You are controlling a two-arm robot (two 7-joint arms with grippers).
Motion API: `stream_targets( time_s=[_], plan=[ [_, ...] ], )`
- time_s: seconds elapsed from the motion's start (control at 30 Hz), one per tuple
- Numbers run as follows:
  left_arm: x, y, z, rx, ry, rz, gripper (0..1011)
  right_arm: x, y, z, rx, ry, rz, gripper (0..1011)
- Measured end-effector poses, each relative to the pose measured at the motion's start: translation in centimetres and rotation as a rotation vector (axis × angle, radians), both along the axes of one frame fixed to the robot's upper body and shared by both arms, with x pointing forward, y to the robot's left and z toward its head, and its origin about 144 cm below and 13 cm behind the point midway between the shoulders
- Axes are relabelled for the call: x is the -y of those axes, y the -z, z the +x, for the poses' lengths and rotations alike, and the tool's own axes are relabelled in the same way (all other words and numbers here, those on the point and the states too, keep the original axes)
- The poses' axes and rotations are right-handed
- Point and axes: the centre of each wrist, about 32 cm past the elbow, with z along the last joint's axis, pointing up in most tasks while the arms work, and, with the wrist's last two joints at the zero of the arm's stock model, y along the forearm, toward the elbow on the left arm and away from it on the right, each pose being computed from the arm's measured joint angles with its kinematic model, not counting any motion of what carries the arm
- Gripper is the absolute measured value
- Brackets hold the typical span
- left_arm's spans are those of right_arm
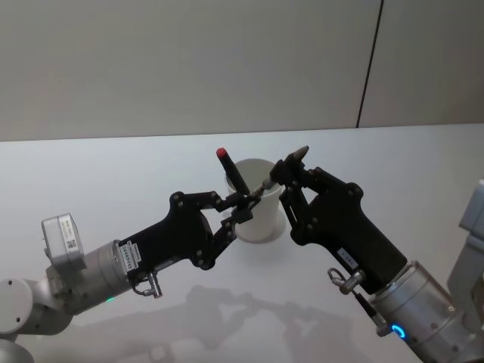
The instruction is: Place the pen into the pen holder.
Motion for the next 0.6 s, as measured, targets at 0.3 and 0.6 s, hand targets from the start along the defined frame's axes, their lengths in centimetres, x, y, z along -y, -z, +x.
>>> stream_targets(
  time_s=[0.3, 0.6],
  plan=[
    [-0.02, 0.00, 0.00, 0.000, 0.000, -0.001, 183, 0.01, -0.20, -0.06, 0.006, 0.007, 0.002, 118],
    [-0.02, 0.01, 0.00, 0.000, 0.000, 0.002, 294, 0.03, -0.34, -0.14, 0.009, 0.012, 0.002, 118]
  ],
)
